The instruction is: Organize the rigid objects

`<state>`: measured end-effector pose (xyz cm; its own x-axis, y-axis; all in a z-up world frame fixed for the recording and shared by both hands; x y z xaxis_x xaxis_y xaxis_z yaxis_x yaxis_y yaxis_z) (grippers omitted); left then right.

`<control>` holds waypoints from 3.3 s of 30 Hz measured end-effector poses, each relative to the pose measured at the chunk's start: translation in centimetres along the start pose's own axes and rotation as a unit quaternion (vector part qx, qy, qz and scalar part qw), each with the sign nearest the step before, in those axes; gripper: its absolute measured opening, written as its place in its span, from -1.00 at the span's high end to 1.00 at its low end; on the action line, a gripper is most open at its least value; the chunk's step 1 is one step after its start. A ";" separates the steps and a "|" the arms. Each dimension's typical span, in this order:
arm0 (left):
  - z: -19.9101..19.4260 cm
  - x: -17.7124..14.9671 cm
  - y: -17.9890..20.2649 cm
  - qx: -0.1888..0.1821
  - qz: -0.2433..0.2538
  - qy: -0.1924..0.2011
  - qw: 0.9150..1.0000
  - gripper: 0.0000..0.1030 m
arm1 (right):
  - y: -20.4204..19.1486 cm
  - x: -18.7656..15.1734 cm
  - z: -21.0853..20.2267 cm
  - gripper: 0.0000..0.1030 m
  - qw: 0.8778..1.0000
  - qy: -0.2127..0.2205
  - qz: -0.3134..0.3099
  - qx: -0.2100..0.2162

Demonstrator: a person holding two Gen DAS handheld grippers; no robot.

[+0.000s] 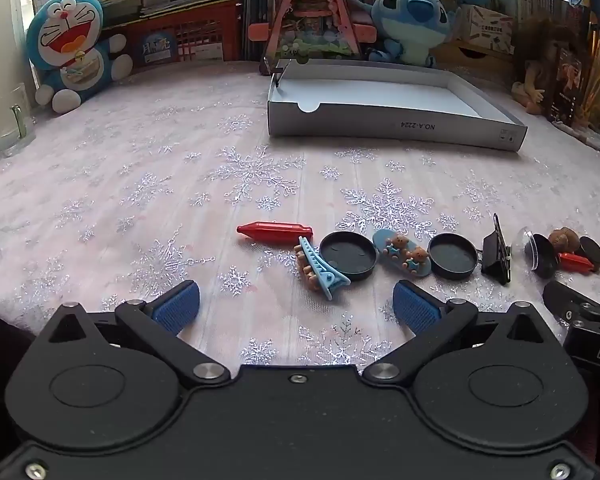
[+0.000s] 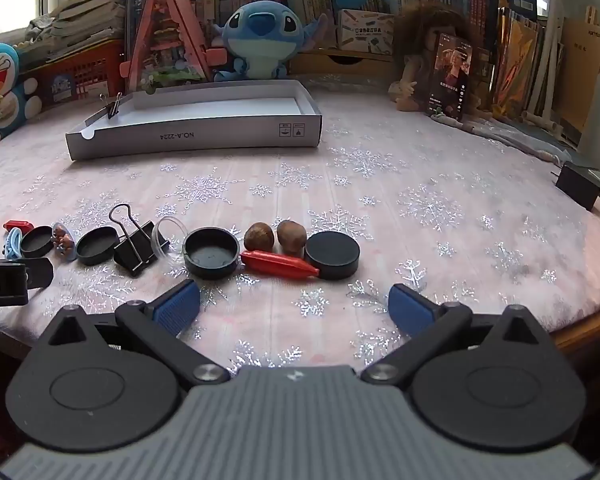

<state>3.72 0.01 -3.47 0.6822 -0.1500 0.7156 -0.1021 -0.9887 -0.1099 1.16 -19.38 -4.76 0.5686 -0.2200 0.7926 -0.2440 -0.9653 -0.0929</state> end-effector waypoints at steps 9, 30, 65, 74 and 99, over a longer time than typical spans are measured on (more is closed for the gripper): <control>0.2 0.2 -0.1 0.005 -0.011 -0.005 1.000 -1.00 | -0.1 0.0 0.0 -1.00 1.000 0.000 0.001 -0.002; 0.2 0.0 0.0 -0.004 0.006 -0.003 1.000 -1.00 | -0.2 -0.1 -0.1 -1.00 1.000 0.002 0.003 -0.003; 0.2 0.2 -0.1 -0.004 0.006 -0.003 1.000 -1.00 | 0.0 -0.2 -0.3 -1.00 1.000 0.007 0.007 -0.002; 0.2 0.1 -0.1 -0.004 0.006 -0.003 1.000 -1.00 | 0.0 -0.2 -0.3 -1.00 1.000 0.011 0.008 -0.003; -1.3 0.2 0.4 -0.065 0.010 0.013 0.998 -0.89 | 0.7 -0.1 -0.7 -0.96 0.999 0.034 0.016 0.026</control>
<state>2.90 -0.39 -2.51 0.6594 -0.1682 0.7327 -0.2104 -0.9770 -0.0350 0.40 -19.93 -4.51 0.5062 -0.2433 0.8274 -0.2195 -0.9641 -0.1492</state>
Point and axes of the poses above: each gripper's, at about its wrist camera, not at the fingertips, and z roughly the way its jaws point, y to its right, x to its top, the point moved 5 cm from there along z, roughly the way its jaws point, and after that the axes turned 8 degrees about z, right-handed, at the moved point
